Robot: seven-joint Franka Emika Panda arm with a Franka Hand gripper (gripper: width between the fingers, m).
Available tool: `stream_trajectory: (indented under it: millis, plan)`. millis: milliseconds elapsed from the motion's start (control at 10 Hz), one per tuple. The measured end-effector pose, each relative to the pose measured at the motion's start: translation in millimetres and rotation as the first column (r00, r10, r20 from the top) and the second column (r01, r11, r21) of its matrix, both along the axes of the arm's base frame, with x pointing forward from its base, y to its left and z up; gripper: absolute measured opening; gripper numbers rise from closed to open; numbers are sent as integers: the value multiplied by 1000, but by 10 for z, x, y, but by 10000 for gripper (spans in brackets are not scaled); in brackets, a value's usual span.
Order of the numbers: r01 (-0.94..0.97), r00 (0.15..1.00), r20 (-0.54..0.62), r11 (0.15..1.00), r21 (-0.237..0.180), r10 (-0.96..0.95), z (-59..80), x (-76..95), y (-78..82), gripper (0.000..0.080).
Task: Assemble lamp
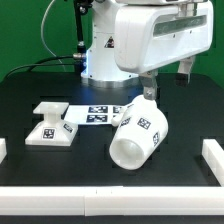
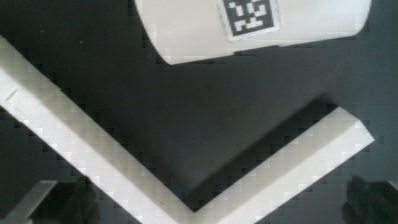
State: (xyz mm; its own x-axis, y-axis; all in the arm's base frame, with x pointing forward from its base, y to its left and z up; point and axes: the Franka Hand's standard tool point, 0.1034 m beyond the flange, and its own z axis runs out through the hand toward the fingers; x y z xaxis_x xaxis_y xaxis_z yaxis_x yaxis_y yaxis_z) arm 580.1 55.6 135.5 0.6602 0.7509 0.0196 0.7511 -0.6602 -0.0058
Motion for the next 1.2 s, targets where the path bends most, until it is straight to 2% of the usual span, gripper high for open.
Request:
stream_trajectory:
  millis: [500, 800, 1000, 1200]
  plan:
    - [-3, 1000, -2, 1000, -1, 3, -1, -17, -18, 700]
    - [10, 1000, -28, 1000, -9, -10, -21, -128, -213, 700]
    - [-16, 1000, -8, 1000, -7, 16, -70, -260, -114, 700]
    - [-16, 1000, -9, 1000, -7, 15, -77, -265, -113, 700]
